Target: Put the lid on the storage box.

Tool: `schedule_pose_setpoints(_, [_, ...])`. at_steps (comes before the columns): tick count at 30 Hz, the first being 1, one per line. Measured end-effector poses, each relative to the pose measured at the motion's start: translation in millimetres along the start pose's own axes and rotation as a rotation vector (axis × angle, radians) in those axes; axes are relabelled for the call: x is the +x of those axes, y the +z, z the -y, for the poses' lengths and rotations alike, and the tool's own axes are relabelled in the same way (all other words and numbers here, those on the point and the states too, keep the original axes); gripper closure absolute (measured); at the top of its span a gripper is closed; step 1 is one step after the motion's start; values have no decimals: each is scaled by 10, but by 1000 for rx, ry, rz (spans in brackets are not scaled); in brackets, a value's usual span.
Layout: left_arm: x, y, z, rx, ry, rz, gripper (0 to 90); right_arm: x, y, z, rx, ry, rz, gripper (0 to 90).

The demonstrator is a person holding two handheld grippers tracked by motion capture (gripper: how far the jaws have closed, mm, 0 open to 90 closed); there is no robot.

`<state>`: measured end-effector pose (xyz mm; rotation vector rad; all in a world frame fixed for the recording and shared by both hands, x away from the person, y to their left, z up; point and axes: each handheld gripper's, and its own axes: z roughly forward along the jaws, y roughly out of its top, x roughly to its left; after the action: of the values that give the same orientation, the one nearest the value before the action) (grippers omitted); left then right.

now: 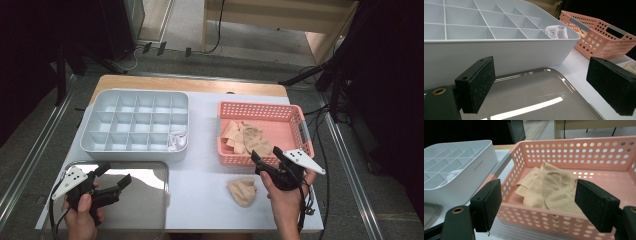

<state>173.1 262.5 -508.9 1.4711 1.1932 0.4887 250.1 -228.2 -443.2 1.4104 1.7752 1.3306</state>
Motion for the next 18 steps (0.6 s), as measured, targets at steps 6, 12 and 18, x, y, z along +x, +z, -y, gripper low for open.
schedule_pose_setpoints(6, [4, 3, 0, 7, 3, -2, 86, -33, 119, -105, 13, -7, 21, 218])
schedule_pose_setpoints(12, [11, 3, -1, 2, 2, -2, 86, -81, 248, -187, 30, -4, 39, 218])
schedule_pose_setpoints(18, [17, -1, -3, 2, 0, -2, 86, -133, 383, -274, 52, -1, 58, 218])
